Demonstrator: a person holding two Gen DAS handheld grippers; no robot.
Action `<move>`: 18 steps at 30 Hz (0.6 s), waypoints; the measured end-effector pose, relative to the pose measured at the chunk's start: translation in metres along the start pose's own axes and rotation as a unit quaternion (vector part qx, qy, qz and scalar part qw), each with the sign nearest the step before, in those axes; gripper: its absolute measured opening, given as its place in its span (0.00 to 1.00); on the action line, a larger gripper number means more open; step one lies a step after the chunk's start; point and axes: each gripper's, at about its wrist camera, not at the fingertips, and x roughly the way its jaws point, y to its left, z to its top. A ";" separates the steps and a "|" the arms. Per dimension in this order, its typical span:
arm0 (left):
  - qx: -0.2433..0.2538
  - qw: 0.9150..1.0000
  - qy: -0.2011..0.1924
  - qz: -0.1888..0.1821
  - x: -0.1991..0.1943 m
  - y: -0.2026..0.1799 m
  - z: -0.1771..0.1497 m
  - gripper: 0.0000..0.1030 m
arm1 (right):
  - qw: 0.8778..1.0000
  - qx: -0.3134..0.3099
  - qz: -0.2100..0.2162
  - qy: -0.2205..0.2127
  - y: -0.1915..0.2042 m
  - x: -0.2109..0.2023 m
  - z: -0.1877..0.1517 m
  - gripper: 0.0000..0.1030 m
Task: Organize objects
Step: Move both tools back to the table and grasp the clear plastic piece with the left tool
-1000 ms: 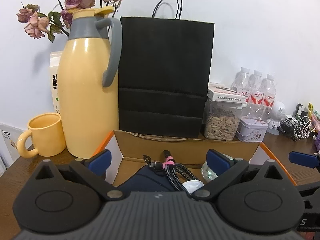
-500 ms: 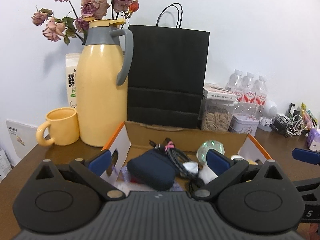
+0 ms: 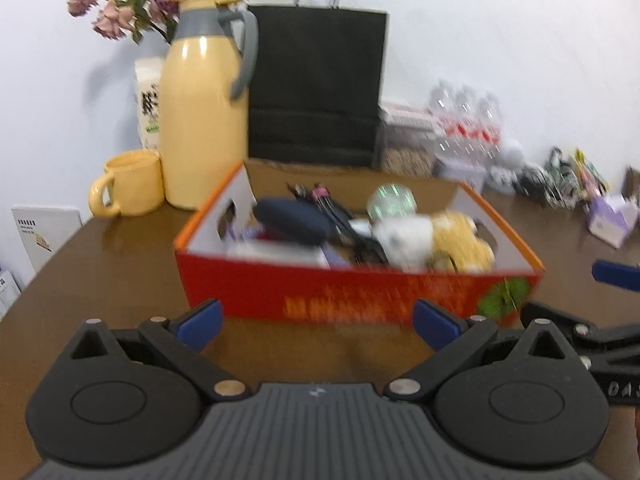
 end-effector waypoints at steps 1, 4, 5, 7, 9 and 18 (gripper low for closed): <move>0.006 1.000 0.007 -0.004 -0.002 -0.003 -0.005 1.00 | 1.000 -0.001 -0.001 0.003 -0.001 -0.003 -0.004 1.00; 0.029 0.999 0.027 -0.023 -0.005 -0.016 -0.023 1.00 | 1.000 0.003 -0.004 0.014 -0.006 -0.009 -0.018 1.00; 0.037 0.998 0.034 -0.029 -0.006 -0.021 -0.029 1.00 | 1.000 0.006 -0.006 0.017 -0.009 -0.010 -0.023 1.00; 0.049 0.997 0.044 -0.037 -0.009 -0.029 -0.041 1.00 | 1.000 0.014 -0.010 0.023 -0.015 -0.012 -0.031 1.00; 0.060 0.996 0.054 -0.047 -0.010 -0.037 -0.051 1.00 | 0.999 0.023 -0.013 0.028 -0.022 -0.012 -0.039 1.00; 0.069 0.994 0.069 -0.058 -0.007 -0.056 -0.069 0.83 | 0.998 0.057 -0.013 0.027 -0.040 -0.017 -0.056 1.00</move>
